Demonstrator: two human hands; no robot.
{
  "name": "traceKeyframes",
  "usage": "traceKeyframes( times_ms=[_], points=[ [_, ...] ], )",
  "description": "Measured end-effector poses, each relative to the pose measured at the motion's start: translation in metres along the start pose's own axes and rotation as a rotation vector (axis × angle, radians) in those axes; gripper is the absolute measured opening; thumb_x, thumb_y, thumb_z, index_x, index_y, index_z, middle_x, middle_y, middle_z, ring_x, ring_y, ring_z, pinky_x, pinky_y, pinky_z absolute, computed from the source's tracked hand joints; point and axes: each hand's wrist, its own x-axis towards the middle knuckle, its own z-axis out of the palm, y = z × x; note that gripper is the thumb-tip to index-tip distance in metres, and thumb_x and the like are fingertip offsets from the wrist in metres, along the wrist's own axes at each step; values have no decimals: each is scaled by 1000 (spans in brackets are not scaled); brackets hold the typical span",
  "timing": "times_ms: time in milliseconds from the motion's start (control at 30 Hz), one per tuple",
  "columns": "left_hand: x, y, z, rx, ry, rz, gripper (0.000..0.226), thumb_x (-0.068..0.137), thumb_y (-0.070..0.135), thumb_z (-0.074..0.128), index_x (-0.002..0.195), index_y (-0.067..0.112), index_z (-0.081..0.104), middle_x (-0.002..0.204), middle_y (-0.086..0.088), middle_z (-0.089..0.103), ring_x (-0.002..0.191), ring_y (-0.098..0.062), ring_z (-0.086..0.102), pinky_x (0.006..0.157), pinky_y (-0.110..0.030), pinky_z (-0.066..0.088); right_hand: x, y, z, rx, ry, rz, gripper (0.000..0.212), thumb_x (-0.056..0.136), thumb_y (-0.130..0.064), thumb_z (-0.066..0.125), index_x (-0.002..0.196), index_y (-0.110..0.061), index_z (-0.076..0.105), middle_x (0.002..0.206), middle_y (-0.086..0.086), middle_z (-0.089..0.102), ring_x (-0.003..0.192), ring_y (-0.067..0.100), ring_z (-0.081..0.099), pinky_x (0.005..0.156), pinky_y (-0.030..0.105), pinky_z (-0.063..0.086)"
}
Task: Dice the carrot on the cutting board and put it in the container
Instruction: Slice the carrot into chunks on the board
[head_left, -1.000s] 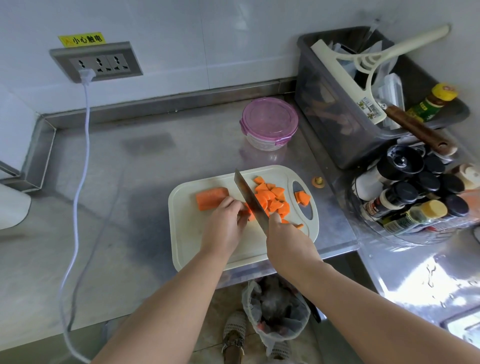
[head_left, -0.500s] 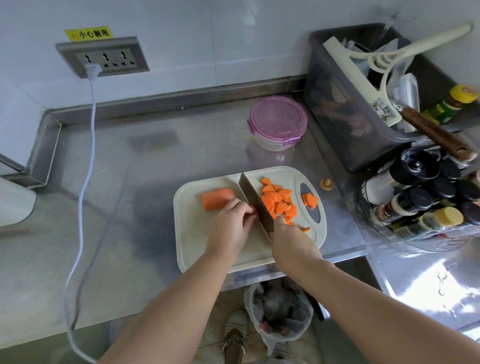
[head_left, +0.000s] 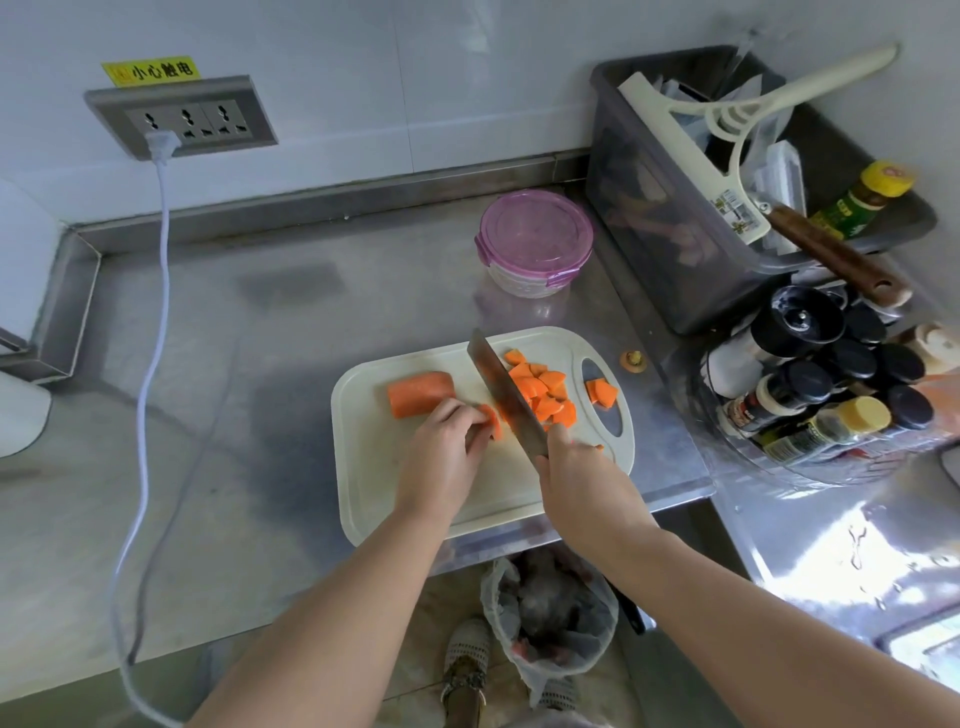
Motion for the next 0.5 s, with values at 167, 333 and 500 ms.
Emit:
traceKeyframes(
  times_ms=[167,333,500],
  points=[
    [1,-3,1,-19,-33,-12,9,81,4,70,80,13,71,93,4,63,82,-14,63,74,-30,50,0,-4,-1,44,-34,-22,23,102,-15,30,120,-8,43,94,8,47,89,30,60,66,33,41],
    [3,-1,0,-25,-34,-15,6,81,5,69,80,11,70,92,2,63,80,-18,64,74,-33,51,0,-7,-1,50,-37,-37,22,102,-17,29,118,-9,42,90,5,46,94,32,60,70,33,40],
    [3,0,0,-27,-29,-16,5,81,4,69,80,9,69,91,0,63,80,-20,64,72,-34,51,-2,-8,-1,52,-29,-62,23,102,-17,29,119,-9,43,89,4,46,93,31,61,69,33,40]
  ],
)
